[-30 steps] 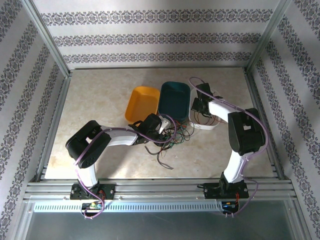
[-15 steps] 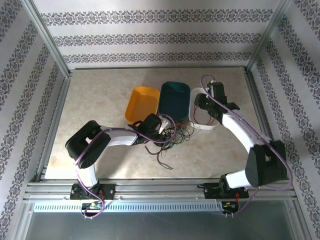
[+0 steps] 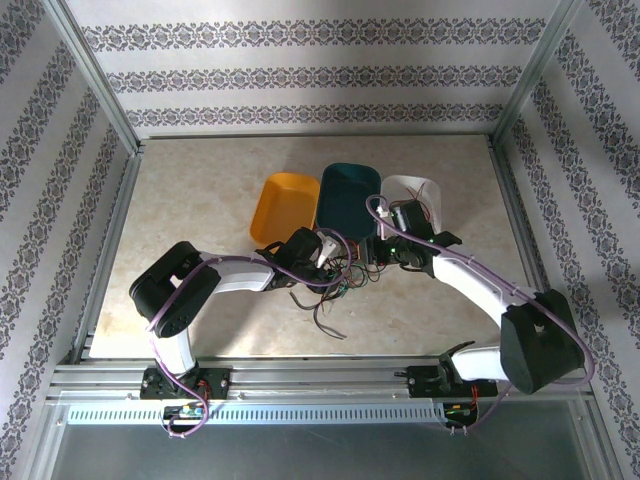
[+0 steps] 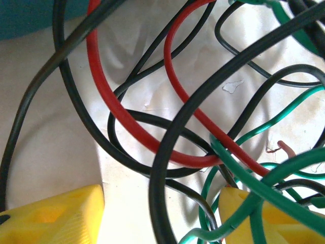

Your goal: Untangle the cables

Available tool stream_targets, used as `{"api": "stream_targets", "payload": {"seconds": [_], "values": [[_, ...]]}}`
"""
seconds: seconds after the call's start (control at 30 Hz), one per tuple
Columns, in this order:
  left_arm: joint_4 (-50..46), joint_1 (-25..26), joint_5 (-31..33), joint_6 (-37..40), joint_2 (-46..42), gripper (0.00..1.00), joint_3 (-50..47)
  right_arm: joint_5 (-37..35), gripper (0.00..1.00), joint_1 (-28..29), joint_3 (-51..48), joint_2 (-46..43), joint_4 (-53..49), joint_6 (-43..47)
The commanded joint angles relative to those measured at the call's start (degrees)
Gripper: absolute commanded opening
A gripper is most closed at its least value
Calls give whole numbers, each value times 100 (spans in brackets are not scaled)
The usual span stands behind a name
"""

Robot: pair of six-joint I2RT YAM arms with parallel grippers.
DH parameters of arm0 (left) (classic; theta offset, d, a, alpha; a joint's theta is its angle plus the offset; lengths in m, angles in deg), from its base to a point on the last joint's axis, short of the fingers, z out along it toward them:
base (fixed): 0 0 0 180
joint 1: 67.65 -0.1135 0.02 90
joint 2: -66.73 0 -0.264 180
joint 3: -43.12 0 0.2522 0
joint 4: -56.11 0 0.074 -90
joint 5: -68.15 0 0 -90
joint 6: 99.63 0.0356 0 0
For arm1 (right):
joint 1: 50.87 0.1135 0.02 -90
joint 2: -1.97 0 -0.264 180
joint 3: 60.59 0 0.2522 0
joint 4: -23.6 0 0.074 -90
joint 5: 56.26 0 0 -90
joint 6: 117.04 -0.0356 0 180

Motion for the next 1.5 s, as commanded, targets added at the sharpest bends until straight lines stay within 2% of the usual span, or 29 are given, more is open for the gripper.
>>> {"api": "stream_targets", "payload": {"seconds": [0.0,0.23,0.37,0.47,0.7,0.87,1.23,1.27,1.33,1.47], "values": [[-456,-53,-128,-90,-95,62,-148,165,39,22,138,289,-21,150],[-477,-53,-126,-108,-101,62,-148,139,33,83,107,441,-19,159],[-475,-52,-162,-82,-85,62,-135,-57,41,140,44,402,80,150],[-494,-53,-172,-73,-76,62,-112,-91,43,162,89,487,96,185],[-498,-53,-181,-91,-91,62,-127,-95,32,287,294,743,149,256],[-510,-53,-216,-83,-64,62,-121,-285,42,413,390,758,139,324],[-598,-53,-312,-46,-72,62,-96,-801,42,470,583,916,75,542],[-602,-53,-309,-46,-85,62,-95,-808,41,470,611,921,56,570],[-610,-53,-297,-46,-91,62,-97,-778,32,470,647,917,9,629],[-609,-53,-302,-46,-73,62,-71,-733,4,470,575,778,-13,660]]}}
